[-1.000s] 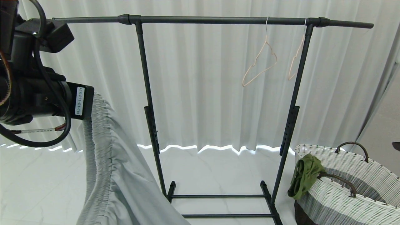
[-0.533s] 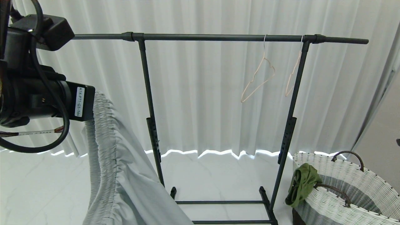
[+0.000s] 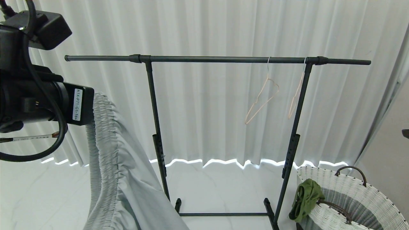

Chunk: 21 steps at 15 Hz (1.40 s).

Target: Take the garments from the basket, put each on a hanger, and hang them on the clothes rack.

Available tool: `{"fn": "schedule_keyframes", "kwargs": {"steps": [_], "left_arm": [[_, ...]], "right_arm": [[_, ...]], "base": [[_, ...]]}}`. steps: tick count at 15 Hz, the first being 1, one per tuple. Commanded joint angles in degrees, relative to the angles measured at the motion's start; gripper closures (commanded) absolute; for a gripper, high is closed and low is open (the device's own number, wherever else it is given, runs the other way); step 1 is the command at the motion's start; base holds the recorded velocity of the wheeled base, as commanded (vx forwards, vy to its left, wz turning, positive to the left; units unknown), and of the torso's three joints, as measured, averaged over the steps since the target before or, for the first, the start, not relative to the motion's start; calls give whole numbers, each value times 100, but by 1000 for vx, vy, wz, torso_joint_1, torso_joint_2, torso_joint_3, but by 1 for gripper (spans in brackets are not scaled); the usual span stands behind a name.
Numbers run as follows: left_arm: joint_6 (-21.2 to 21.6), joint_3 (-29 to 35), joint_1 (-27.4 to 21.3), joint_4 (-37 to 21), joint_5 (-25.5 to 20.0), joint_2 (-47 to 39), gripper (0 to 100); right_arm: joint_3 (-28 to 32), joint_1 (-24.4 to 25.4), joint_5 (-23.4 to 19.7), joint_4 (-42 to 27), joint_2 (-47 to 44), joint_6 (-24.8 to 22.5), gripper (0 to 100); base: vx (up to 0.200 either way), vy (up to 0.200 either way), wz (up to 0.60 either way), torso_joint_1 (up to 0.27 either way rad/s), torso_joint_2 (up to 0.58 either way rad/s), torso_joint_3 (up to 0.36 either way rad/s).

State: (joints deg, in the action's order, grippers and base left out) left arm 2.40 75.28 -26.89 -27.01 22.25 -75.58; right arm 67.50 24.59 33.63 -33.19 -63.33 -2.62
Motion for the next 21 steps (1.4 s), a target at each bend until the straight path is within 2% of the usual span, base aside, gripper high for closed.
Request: {"fn": "schedule_keyframes", "kwargs": {"steps": [1,8,18,21], "left_arm": [[-3,-154,-27,-6,8,35,100],[6,-83,-229,214,-1,35,100],[-3,-83,-273,214,-1,44,100],[-3,-92,-273,214,-1,44,100]], "right_arm": [[9,2,-6,-3,-13,-10,0],[-185,2,29,-3,14,-37,0],[-369,2,12,164,22,-28,0],[-554,2,12,410,31,-19,0]], "base": [[0,0,0,207,-491,-271],[0,0,0,215,-476,-263],[200,0,0,24,-33,-19],[200,0,0,2,2,-2]]}}
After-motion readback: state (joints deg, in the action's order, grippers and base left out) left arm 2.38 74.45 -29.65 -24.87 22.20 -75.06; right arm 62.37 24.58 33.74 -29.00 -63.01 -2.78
